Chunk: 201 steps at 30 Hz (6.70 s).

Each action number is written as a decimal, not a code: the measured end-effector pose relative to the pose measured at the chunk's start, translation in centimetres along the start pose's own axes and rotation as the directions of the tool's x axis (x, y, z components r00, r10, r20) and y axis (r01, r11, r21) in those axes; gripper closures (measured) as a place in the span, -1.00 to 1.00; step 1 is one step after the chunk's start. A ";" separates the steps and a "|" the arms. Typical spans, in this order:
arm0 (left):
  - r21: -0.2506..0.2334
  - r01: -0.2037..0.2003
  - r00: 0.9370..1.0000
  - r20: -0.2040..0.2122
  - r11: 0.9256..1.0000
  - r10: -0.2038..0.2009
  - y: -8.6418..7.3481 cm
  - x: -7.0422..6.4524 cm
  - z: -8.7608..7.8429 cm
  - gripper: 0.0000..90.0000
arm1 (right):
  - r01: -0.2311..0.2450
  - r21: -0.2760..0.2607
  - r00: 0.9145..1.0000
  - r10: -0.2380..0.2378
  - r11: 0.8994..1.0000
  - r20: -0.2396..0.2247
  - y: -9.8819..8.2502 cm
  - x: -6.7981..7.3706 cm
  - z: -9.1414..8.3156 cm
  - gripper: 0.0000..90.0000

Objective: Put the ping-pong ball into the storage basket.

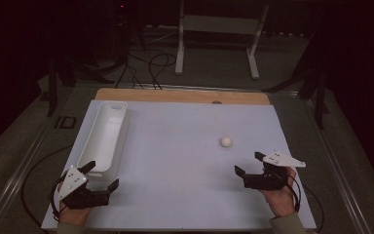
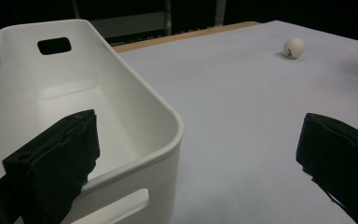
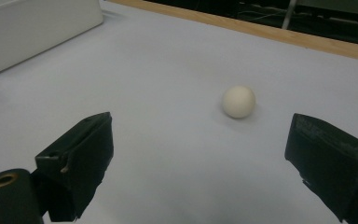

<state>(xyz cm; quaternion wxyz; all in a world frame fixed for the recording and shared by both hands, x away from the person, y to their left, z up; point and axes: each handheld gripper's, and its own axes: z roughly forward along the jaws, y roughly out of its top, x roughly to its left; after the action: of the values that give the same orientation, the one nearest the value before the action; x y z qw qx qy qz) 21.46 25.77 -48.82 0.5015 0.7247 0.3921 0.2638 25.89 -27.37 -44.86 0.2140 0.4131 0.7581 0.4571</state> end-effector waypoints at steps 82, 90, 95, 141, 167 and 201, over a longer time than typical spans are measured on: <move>0.011 0.002 1.000 0.003 1.000 -0.002 0.1 0.0 0.0 -1.00 | 0.048 0.162 0.998 -0.054 0.986 0.033 5.8 -1.5 3.6 -0.85; 0.011 0.002 1.000 0.003 1.000 -0.002 0.1 0.0 0.0 -1.00 | 0.055 0.179 0.998 -0.061 0.982 0.024 6.0 -1.9 4.3 -0.84; 0.011 0.002 1.000 0.003 1.000 -0.002 0.1 0.0 0.0 -1.00 | 0.055 0.187 0.998 -0.060 0.981 0.021 6.2 -2.1 4.7 -0.84; 0.020 0.007 1.000 0.002 1.000 -0.007 0.2 0.0 0.2 -1.00 | 0.083 0.293 0.996 -0.084 0.953 -0.007 6.8 -3.5 9.2 -0.84; 0.019 0.005 1.000 0.001 1.000 -0.005 0.2 0.0 0.3 -1.00 | 0.042 0.384 0.998 -0.055 0.922 0.022 6.1 -4.3 12.3 -0.84; 0.019 0.003 1.000 0.002 1.000 -0.003 0.2 0.0 0.3 -1.00 | 0.012 0.428 0.998 -0.036 0.904 0.048 5.3 -4.9 14.5 -0.80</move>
<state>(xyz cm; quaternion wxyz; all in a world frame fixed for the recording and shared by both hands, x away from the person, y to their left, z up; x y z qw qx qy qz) 21.72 25.61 -48.72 0.4953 0.7291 0.3952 0.2587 41.15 -22.65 -47.67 0.1443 0.4530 0.8386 0.2657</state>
